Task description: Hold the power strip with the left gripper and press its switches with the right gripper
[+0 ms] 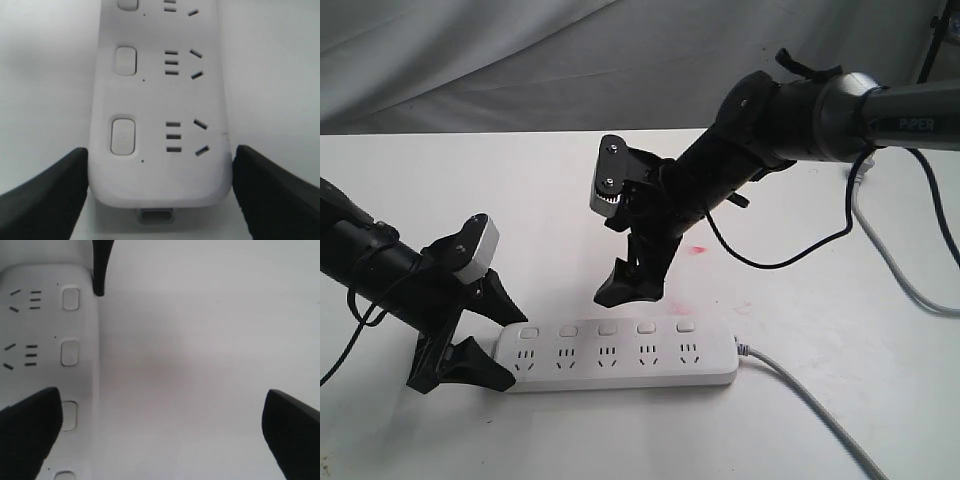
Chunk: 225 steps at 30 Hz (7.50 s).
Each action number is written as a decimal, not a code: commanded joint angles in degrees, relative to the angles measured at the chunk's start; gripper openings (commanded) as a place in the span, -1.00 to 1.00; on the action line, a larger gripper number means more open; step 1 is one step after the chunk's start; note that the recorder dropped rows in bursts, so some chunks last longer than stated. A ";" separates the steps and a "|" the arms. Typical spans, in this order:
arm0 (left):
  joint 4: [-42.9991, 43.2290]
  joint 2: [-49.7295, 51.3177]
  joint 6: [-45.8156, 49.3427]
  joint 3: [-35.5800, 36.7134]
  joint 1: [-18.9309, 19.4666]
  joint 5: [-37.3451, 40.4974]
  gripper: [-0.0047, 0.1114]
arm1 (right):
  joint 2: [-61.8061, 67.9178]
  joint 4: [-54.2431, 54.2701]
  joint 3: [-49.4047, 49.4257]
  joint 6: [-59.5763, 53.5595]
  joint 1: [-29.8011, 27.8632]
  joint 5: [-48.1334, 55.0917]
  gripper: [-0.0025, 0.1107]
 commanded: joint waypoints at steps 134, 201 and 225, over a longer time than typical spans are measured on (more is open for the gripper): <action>1.15 0.20 0.31 -0.07 -0.36 0.13 -0.05 | -3.88 -0.80 9.85 0.35 -3.08 -6.57 0.90; 1.15 0.20 0.31 -0.07 -0.36 0.13 -0.05 | -9.18 6.76 15.53 -5.05 -3.08 -13.56 0.90; 1.15 0.20 0.31 -0.07 -0.36 0.13 -0.05 | -9.18 1.23 15.53 -1.68 -4.39 -7.86 0.90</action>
